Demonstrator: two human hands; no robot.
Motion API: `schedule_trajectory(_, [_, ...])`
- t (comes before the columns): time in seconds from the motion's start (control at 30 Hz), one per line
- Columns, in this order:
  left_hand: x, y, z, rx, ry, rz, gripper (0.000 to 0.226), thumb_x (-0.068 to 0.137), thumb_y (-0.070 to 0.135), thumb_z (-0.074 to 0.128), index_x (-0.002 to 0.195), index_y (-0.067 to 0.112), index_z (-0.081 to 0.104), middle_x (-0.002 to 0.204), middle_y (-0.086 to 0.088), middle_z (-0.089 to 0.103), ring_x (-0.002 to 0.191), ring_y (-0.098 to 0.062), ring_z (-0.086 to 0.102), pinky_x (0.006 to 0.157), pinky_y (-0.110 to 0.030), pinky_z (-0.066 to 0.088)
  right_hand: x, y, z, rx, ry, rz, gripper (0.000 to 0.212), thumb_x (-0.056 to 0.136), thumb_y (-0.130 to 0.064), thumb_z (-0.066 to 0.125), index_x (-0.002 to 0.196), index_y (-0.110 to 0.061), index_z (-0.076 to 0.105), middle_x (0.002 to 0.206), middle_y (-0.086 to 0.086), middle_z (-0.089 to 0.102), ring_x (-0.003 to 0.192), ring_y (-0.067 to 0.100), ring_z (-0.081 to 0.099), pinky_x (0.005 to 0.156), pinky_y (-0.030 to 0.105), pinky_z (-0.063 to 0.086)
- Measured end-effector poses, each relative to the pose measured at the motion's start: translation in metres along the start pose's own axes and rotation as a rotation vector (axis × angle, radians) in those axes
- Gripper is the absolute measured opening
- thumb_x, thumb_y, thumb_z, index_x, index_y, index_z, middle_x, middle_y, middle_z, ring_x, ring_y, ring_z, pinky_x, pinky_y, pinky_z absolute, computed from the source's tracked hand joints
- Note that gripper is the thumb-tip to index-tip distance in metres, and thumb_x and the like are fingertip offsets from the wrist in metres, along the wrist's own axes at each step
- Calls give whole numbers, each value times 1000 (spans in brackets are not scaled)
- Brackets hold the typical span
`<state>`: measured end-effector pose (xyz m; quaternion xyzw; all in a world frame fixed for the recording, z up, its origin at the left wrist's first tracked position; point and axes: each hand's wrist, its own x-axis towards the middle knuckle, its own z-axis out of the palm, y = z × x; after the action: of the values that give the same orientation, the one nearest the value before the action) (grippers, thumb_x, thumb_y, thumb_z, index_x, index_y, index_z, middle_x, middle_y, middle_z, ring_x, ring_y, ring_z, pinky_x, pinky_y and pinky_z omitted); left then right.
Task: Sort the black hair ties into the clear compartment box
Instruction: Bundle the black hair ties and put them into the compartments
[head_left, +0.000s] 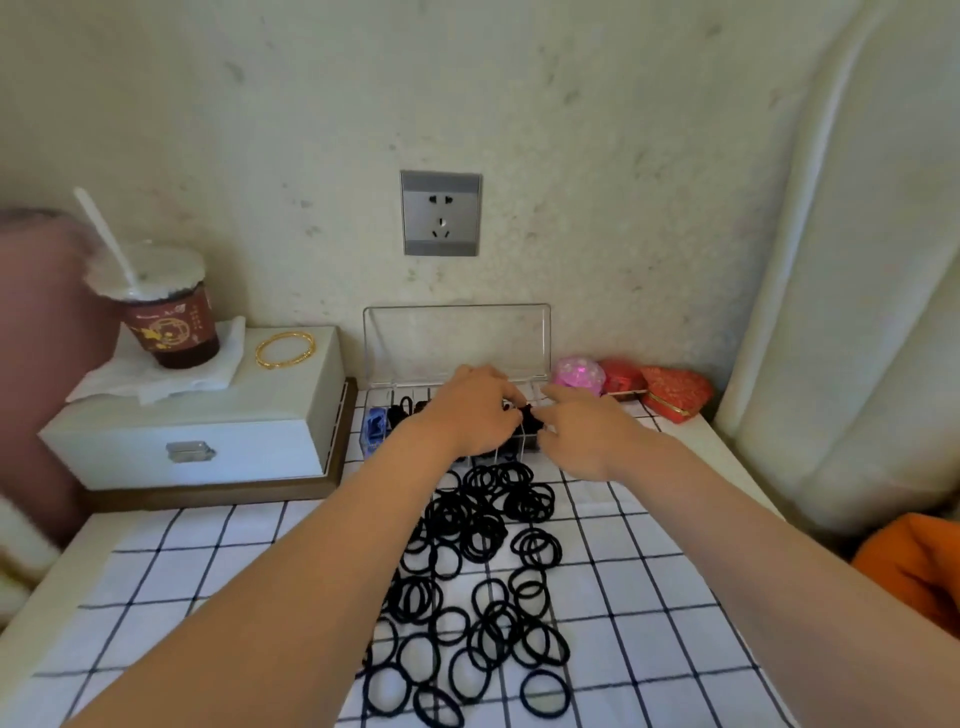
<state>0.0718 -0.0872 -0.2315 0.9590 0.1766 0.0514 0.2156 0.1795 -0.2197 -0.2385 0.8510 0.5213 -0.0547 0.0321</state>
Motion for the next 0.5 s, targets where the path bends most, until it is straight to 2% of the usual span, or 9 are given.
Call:
schedule_trajectory(0.07, [-14,8,-1,-12,-34,-32,42,92,31,56,134,27,58,143,-5,48,135,-27,38,113,-46,34,-14,-8,2,-7,-52,19,51,101,-39,37,148,-19,43,165,7,12,151,28,12,118,52,21])
schedule_trajectory(0.13, [-25,14,-3,32,-103,-47,53,89,36,57,141,27,50,144,-4,48,135,-28,40,112,-48,36,-21,-14,1,27,-24,19,55,99,-39,40,149,-17,41,166,5,9,152,25,7,120,53,15])
schedule_trajectory(0.2, [-31,14,-3,85,-158,-63,66,88,42,57,150,27,37,152,-4,39,142,-30,31,115,-49,30,-22,-17,-1,73,40,-9,57,96,-36,44,149,-16,41,165,3,17,152,23,11,119,51,14])
schedule_trajectory(0.23, [-32,13,-3,107,-174,-72,70,90,42,57,153,26,30,157,-6,31,145,-31,24,118,-49,26,-20,-17,0,73,56,-34,55,94,-35,44,146,-17,44,161,1,27,151,23,15,118,52,14])
schedule_trajectory(0.27, [-33,13,-3,132,-187,-76,71,92,42,55,155,25,25,160,-7,24,148,-31,18,119,-48,22,-19,-17,2,50,53,-62,50,93,-35,42,140,-19,52,154,-1,40,148,23,22,117,52,14])
schedule_trajectory(0.33, [-31,10,-1,161,-183,-74,70,94,41,53,155,26,22,163,-7,19,149,-29,14,120,-46,18,-14,-15,4,-19,22,-74,44,89,-38,36,114,-18,67,127,-4,61,136,19,38,115,53,16])
schedule_trajectory(0.4, [-28,4,3,163,-148,-65,69,94,42,53,155,26,24,162,-7,20,149,-29,14,120,-45,17,-9,-13,3,-58,26,-67,35,86,-39,38,86,-19,66,104,-4,67,121,17,47,113,51,20])
schedule_trajectory(0.5, [-24,-6,8,158,-121,-44,70,93,40,56,154,25,26,160,-6,26,147,-30,19,120,-44,19,-5,-12,0,39,94,-73,20,85,-30,47,72,-21,59,89,-3,64,103,18,53,109,49,27])
